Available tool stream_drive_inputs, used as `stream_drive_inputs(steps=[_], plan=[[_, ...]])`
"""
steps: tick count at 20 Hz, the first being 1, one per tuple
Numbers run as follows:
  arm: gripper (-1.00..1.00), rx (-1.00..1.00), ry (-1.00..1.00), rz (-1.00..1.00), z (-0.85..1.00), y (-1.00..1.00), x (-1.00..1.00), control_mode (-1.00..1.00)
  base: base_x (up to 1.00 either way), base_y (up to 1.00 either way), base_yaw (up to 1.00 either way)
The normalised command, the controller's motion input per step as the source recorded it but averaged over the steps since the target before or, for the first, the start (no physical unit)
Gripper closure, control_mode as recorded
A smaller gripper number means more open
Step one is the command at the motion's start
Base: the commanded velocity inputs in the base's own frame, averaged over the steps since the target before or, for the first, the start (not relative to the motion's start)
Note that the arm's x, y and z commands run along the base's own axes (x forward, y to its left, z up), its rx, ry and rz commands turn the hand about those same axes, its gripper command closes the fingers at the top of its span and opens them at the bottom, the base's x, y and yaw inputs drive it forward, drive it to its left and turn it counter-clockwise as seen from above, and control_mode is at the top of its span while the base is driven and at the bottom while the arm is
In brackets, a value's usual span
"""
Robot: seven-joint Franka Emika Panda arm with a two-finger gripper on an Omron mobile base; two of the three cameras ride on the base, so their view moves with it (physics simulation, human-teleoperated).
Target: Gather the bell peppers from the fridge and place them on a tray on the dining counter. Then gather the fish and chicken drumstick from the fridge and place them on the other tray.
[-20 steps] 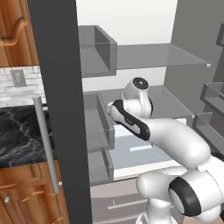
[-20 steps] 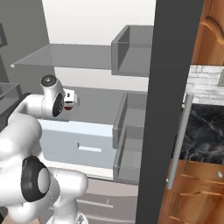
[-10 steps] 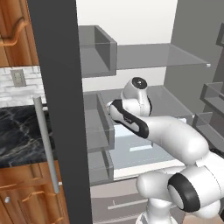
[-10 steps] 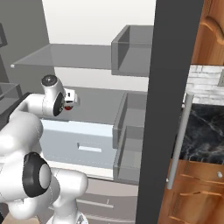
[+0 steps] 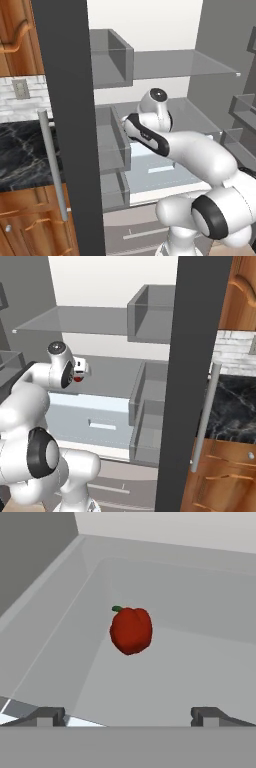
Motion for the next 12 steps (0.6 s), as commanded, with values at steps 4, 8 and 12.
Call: stream_drive_inputs(steps=[4,8,12], plan=[[-1.00,0.00,0.00,0.03,-0.05,0.14,0.25,-1.00,0.00,0.00,0.00],[-1.00,0.00,0.00,0.00,-0.02,0.06,0.06,-1.00,0.00,0.00,0.00],[-1.00,0.00,0.00,0.00,-0.07,0.00,0.06,-1.00,0.00,0.00,0.00]])
